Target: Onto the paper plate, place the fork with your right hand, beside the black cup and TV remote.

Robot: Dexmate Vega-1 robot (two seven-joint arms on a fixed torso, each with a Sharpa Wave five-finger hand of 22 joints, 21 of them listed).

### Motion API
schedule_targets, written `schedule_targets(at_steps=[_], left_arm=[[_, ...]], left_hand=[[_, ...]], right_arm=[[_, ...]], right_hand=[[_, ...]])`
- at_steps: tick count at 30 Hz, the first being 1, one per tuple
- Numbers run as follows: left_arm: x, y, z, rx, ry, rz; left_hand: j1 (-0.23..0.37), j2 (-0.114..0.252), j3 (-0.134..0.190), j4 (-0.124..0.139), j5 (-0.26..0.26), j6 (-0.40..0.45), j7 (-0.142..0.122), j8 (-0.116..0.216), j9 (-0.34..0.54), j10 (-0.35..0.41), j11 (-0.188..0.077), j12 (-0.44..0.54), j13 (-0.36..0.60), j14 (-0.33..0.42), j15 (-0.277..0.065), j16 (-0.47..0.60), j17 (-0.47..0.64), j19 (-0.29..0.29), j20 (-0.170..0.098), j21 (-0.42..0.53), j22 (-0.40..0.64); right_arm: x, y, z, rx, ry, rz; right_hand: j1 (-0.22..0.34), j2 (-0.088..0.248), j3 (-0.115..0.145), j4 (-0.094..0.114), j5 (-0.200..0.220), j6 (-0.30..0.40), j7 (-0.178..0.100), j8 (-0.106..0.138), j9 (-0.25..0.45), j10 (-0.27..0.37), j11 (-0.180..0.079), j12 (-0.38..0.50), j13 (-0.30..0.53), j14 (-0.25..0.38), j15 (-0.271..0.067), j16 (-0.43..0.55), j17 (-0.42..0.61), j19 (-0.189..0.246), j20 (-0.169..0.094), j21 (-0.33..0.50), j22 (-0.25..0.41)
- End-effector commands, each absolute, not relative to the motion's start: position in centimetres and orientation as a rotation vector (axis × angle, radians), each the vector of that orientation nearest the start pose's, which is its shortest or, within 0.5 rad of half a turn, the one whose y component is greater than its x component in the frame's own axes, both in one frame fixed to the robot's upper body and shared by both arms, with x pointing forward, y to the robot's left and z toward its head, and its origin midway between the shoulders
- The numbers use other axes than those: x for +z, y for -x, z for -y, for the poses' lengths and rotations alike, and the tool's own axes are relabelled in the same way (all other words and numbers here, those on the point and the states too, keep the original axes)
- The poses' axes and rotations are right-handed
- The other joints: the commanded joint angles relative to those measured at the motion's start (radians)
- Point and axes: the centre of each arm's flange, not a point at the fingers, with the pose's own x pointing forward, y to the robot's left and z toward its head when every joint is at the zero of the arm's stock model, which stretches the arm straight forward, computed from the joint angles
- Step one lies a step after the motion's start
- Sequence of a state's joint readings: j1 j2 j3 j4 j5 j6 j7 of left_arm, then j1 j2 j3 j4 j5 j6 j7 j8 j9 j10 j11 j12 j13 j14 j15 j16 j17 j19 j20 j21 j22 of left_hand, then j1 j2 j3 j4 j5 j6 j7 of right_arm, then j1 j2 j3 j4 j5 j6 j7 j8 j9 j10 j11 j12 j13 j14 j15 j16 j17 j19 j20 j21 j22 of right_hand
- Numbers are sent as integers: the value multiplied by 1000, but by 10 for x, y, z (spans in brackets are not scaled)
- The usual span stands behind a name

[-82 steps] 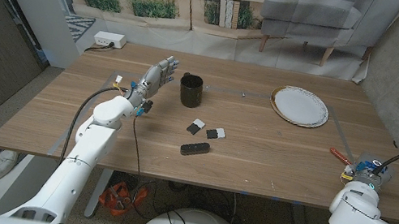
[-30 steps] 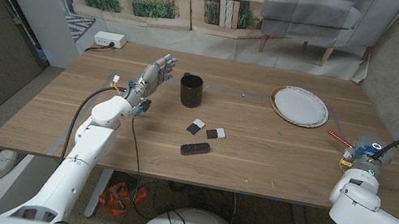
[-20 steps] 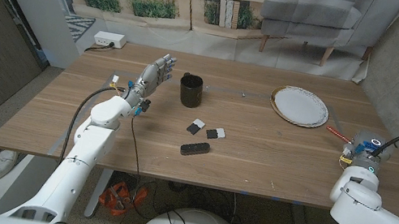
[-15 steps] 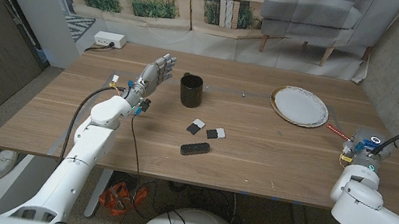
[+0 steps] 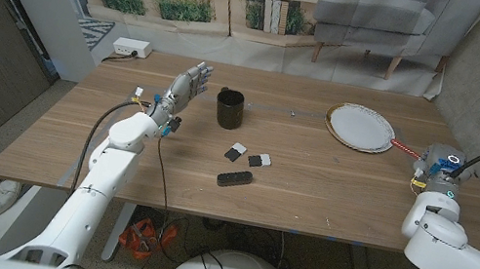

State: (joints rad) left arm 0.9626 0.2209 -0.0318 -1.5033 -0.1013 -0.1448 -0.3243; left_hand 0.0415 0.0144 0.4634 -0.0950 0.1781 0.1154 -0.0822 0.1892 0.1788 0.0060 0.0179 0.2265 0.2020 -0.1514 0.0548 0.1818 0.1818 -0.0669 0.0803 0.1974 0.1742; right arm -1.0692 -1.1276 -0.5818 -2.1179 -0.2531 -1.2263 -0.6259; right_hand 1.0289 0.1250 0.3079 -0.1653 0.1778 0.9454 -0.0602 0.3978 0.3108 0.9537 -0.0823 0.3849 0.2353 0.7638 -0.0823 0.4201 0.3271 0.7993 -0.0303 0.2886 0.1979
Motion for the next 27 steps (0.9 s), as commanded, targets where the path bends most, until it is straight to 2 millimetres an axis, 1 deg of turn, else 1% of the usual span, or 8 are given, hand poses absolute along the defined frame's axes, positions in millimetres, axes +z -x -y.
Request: schedule_targets(at_steps=[1,5,10,22,23,27], left_arm=[[7,-615,-279,-248,-234,674],[10,-613,-279,-245,-236,680],[11,-612,-278,-246,-236,679],[3,-608,-280,-239,-226,678],[3,-607,-280,-239,-228,680],[2,-604,-281,-233,-227,680]], left_hand=[[3,9,-3,-2,-1,8,2,3,4,4,6,3,4,-9,2,6,2,0,7,-2,3],[3,9,-3,-2,-1,8,2,3,4,3,7,3,4,-9,2,6,2,0,7,-2,3],[3,9,-3,-2,-1,9,2,3,4,3,7,3,4,-9,3,6,2,0,7,-2,3],[3,9,-4,-3,-1,9,2,2,4,2,8,2,4,-9,2,6,2,0,6,-2,3],[3,9,-4,-3,-1,9,2,2,4,3,8,3,4,-9,2,6,2,0,6,-2,3],[3,9,-4,-3,-1,9,2,2,4,2,6,2,4,-10,2,6,2,1,6,-2,3]], right_arm=[[-34,-500,394,-876,1451,136],[-29,-502,393,-877,1453,158],[-22,-502,390,-879,1457,182],[-11,-504,383,-863,1478,233],[-10,-504,383,-862,1478,237],[-6,-505,382,-857,1483,253]], right_hand=[[7,3,2,7,5,18,-12,13,38,11,-1,4,1,16,-145,1,3,4,-1,8,6],[9,3,1,6,5,23,-10,15,38,15,2,6,1,17,-145,0,3,4,-1,9,6],[9,3,0,7,5,23,-11,15,38,16,-1,6,2,19,-144,0,4,3,-2,10,7],[10,2,-1,8,5,23,-11,15,38,18,0,6,2,21,-144,-4,4,3,-2,13,8],[9,2,-2,9,5,23,-11,15,38,18,-4,6,2,22,-144,-3,5,3,-2,13,8],[9,2,-3,9,5,24,-12,14,38,17,-2,6,3,23,-143,-5,5,2,-2,14,8]])
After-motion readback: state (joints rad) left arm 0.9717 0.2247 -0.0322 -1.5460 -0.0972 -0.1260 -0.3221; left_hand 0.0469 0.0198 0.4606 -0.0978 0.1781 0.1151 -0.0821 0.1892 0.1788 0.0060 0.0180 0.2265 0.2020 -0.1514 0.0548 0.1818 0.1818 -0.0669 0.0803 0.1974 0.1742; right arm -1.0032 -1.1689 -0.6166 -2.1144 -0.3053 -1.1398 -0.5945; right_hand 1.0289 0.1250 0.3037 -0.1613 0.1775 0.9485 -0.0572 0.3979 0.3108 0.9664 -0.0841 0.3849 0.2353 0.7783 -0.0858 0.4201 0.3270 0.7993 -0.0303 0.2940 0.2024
